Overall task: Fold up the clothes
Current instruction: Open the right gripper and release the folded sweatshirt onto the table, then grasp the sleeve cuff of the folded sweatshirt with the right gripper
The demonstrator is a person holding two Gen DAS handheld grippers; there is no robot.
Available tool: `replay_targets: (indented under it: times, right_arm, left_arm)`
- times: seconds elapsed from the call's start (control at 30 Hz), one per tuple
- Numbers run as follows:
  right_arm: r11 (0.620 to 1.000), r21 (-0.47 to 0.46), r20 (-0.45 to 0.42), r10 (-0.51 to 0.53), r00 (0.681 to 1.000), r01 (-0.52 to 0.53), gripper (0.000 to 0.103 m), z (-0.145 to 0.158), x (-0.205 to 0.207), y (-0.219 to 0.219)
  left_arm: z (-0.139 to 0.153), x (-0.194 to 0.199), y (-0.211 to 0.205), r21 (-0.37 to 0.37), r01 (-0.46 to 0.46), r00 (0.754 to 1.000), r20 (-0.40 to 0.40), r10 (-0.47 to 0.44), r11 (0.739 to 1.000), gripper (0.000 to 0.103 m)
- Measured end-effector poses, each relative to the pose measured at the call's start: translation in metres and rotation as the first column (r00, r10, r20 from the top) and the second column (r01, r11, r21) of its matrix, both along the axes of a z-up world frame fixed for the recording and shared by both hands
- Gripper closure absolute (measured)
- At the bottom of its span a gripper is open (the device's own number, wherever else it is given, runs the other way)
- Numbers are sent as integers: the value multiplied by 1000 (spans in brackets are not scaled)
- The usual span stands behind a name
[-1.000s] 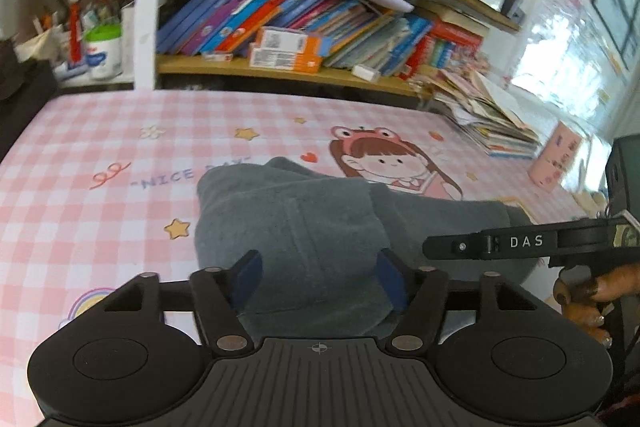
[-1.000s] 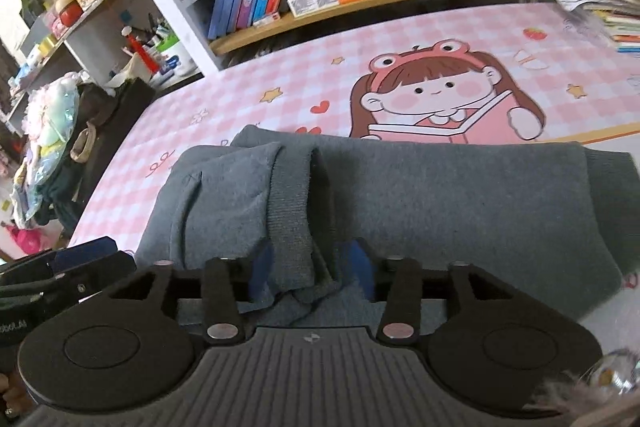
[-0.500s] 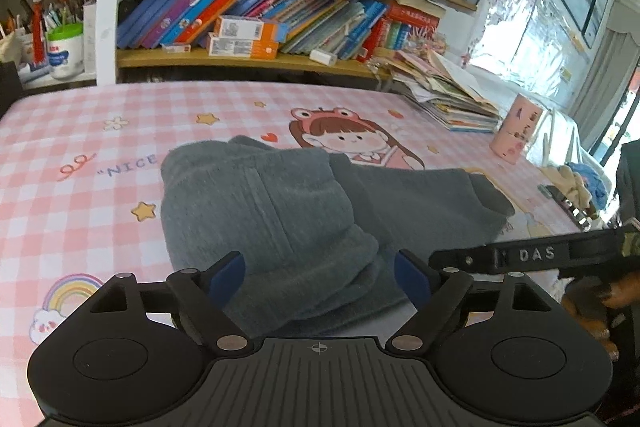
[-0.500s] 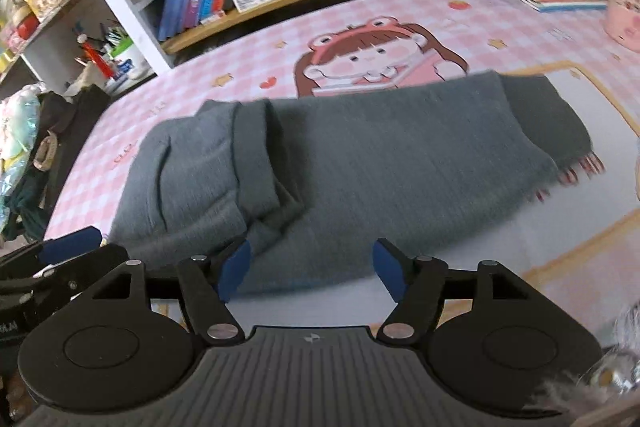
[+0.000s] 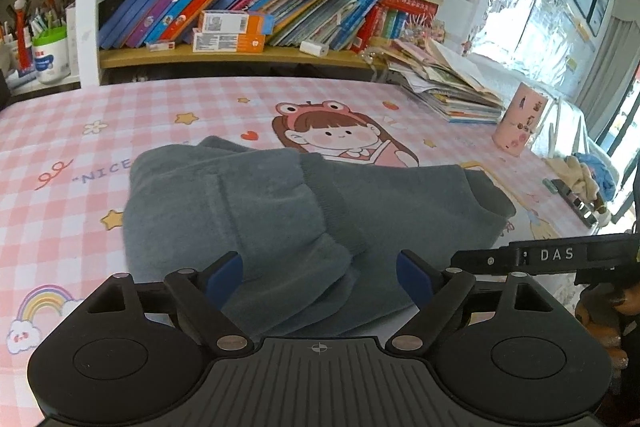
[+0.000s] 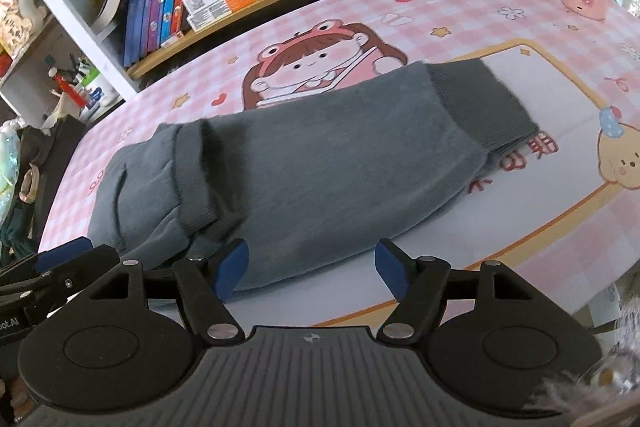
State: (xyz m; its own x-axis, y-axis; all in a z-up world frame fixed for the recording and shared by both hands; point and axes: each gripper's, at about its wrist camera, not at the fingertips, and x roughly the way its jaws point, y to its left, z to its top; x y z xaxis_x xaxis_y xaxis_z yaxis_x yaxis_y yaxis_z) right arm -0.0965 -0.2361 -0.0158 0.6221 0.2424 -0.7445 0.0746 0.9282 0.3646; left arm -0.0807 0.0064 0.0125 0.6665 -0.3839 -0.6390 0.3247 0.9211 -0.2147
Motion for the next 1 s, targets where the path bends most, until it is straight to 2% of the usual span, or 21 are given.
replay_targets:
  times: [0.3, 0.43, 0.57, 0.67, 0.77, 0.93, 1.0]
  right_arm:
    - [995, 101, -8, -18, 1000, 19, 35, -2, 24, -73]
    - [976, 212, -47, -49, 998, 58, 37, -12, 34, -111]
    - [931, 337, -136, -98, 986, 139, 46, -28, 43, -147]
    - [900, 397, -185, -114, 976, 180, 52, -38, 48, -164]
    - [876, 443, -211, -107, 972, 193, 57, -48, 54, -172]
    - [846, 492, -205, -118, 972, 207, 64, -58, 70, -178]
    - [852, 484, -190, -119, 975, 198, 80, -58, 75, -177]
  left_arm:
    - [7, 2, -64, 71, -39, 999, 19, 38, 997, 12]
    - [6, -2, -89, 106, -60, 998, 14, 59, 993, 12]
    - [3, -5, -111, 152, -79, 996, -24, 83, 985, 12]
    - [2, -9, -124, 186, -86, 994, -45, 96, 979, 12]
    - [3, -12, -135, 212, -92, 993, -50, 105, 973, 12]
    - [7, -17, -143, 247, -121, 991, -34, 133, 961, 12]
    - [9, -19, -144, 257, -135, 989, -27, 146, 957, 12]
